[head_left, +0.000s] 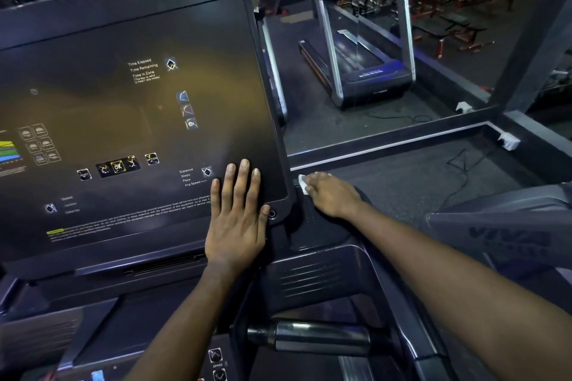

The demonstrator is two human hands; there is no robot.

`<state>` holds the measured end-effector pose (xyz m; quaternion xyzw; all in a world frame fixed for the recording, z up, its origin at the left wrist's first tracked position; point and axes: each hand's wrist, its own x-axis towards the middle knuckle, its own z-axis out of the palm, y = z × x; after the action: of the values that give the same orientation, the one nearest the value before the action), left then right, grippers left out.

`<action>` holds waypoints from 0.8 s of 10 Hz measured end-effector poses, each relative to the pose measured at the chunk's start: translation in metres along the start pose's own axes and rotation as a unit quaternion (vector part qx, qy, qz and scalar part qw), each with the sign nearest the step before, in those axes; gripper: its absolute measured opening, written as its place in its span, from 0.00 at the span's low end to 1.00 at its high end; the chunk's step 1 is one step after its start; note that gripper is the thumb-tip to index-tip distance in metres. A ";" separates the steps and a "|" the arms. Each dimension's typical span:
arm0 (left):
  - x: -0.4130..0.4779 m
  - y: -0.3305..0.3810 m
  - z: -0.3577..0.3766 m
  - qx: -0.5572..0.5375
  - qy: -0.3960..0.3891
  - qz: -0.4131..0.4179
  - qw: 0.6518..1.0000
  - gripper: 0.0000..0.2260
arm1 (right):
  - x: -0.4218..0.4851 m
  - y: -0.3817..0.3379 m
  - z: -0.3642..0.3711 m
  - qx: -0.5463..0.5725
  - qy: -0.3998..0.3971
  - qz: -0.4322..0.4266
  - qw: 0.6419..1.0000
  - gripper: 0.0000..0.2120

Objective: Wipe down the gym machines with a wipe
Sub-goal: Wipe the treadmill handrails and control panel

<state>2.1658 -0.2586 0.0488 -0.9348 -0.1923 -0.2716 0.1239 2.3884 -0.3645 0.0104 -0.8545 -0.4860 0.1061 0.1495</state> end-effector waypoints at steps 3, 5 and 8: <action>0.000 0.000 0.001 0.005 0.005 -0.001 1.000 0.29 | 0.036 -0.026 -0.014 0.014 -0.061 0.006 0.998 0.17; 0.000 -0.001 0.002 0.005 0.003 -0.002 1.000 0.28 | 0.029 0.016 -0.019 0.061 -0.032 0.121 0.990 0.23; 0.001 0.000 0.005 0.016 0.014 0.006 1.000 0.29 | 0.036 -0.025 -0.015 0.031 -0.049 0.076 0.995 0.18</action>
<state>2.1686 -0.2567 0.0455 -0.9298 -0.1895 -0.2813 0.1431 2.3915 -0.3237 0.0320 -0.8777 -0.4228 0.1742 0.1431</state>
